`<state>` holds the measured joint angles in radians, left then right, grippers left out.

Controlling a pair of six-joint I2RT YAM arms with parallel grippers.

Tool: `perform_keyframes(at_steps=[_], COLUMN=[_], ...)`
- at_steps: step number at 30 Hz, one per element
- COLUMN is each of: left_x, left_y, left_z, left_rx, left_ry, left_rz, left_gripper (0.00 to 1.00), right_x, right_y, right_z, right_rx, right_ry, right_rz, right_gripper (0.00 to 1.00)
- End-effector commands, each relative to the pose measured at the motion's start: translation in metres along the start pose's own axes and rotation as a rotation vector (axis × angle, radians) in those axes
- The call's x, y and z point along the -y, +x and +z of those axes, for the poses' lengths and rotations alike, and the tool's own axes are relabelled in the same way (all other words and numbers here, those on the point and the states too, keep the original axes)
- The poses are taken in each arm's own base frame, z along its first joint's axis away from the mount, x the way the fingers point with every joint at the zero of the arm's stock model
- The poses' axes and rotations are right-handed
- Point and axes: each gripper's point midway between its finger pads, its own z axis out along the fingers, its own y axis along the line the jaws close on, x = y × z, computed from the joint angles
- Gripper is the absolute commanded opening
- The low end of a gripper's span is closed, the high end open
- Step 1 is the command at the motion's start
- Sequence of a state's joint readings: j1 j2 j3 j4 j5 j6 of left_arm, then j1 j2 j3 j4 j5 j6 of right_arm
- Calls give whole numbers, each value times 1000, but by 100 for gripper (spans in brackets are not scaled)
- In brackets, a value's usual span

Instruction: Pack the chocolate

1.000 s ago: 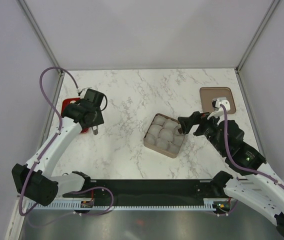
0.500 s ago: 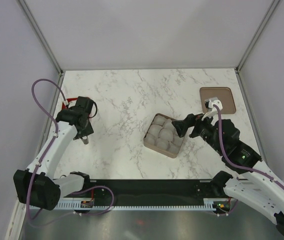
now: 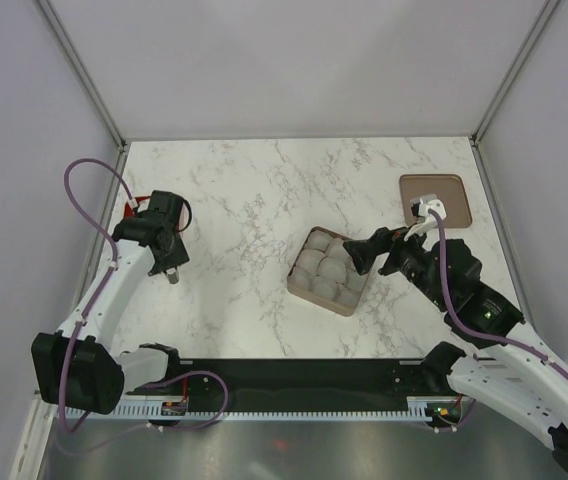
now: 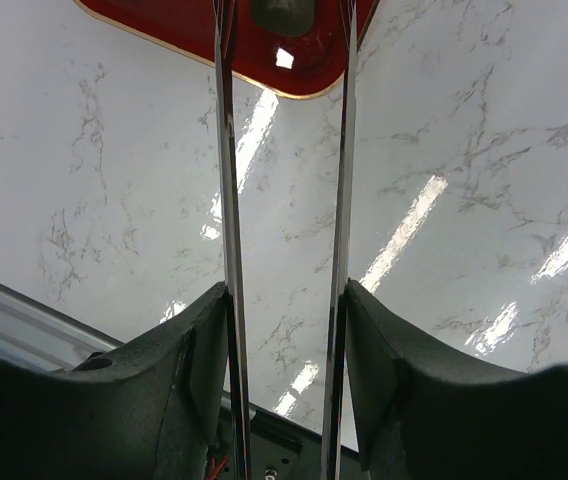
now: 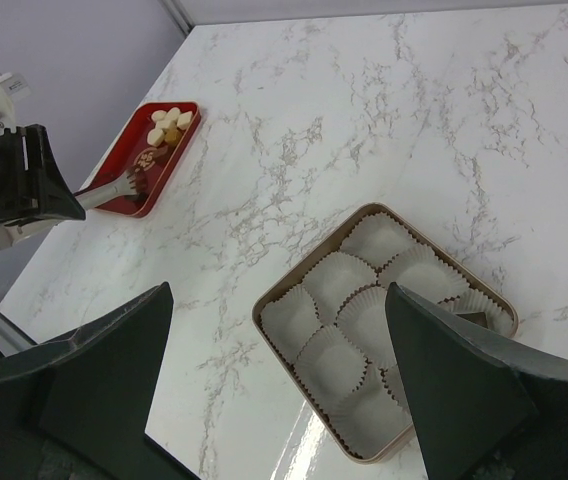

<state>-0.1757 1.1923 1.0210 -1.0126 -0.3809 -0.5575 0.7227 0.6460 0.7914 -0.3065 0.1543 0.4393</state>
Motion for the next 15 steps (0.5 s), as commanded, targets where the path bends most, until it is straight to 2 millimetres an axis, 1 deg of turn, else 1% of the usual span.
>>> perform_keyframes(at_steps=[1, 4, 9, 15], left_x=[-2, 0, 4, 3], left_y=[-2, 1, 0, 2], left_z=[9, 11, 13, 19], left_rx=[0, -13, -12, -32], left_ry=[-12, -3, 27, 14], left_rz=[5, 8, -9, 0], left_gripper=[55, 55, 56, 56], right_x=[-2, -3, -3, -1], right_y=[-5, -5, -4, -4], right_z=[2, 3, 3, 4], right_rx=[23, 22, 17, 21], right_ry=[-12, -11, -15, -2], right_rz=[-4, -4, -11, -5], right_gripper=[96, 96, 96, 96])
